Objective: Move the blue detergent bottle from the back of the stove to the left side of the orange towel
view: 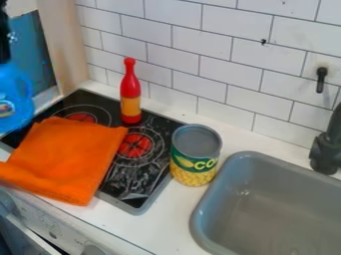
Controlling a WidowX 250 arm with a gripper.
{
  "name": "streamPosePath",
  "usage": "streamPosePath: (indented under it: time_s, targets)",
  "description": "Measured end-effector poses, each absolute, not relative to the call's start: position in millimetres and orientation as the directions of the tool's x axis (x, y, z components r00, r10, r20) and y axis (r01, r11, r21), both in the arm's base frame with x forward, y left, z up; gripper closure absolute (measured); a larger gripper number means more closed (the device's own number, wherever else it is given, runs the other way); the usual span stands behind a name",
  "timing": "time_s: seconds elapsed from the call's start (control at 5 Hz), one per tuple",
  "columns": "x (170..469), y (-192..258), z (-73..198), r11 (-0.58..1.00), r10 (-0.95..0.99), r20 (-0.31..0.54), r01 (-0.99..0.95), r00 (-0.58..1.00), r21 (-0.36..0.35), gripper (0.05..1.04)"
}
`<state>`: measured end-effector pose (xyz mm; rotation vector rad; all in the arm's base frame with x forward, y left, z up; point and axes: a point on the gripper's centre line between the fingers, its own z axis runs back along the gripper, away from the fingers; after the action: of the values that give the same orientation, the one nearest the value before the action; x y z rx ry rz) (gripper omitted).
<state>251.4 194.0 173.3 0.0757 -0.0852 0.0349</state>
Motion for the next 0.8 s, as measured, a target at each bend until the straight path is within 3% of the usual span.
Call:
streamPosePath:
  time_s: [0.8]
  targets:
    - [231.2, 235.9, 131.9, 0.989, 0.124, -0.044, -0.120, 0.991, 0.085, 0.585]
